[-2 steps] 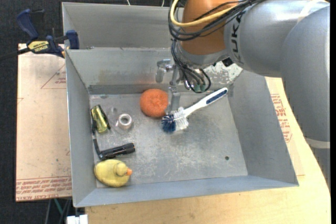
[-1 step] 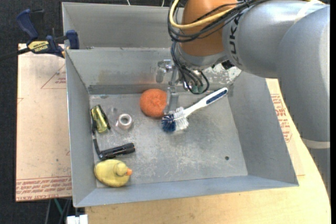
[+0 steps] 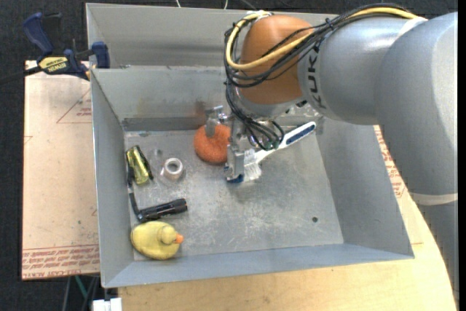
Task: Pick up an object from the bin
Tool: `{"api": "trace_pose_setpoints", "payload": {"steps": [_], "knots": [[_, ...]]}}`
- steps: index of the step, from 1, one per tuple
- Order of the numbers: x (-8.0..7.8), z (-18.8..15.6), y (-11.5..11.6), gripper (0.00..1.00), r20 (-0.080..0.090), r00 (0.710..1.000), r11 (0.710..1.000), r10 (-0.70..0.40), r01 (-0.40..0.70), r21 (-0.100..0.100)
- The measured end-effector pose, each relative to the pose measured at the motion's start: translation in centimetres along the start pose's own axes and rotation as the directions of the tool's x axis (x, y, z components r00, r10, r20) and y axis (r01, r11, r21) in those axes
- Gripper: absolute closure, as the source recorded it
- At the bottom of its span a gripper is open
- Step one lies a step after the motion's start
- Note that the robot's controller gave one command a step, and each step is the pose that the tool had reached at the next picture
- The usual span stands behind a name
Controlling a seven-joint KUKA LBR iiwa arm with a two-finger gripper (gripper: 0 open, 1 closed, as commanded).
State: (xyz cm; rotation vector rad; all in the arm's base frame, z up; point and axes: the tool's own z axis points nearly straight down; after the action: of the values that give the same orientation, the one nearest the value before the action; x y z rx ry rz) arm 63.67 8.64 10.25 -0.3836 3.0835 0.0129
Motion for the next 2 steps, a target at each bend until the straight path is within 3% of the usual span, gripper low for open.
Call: {"api": "trace_pose_setpoints", "payload": {"steps": [1,2], "knots": [[-1.32,2.23,-0.44,1.00,0.008,0.994,0.994,-0.111,0.111,-0.002],[-1.32,2.23,-0.44,1.00,0.008,0.994,0.994,-0.111,0.111,-0.002]]}}
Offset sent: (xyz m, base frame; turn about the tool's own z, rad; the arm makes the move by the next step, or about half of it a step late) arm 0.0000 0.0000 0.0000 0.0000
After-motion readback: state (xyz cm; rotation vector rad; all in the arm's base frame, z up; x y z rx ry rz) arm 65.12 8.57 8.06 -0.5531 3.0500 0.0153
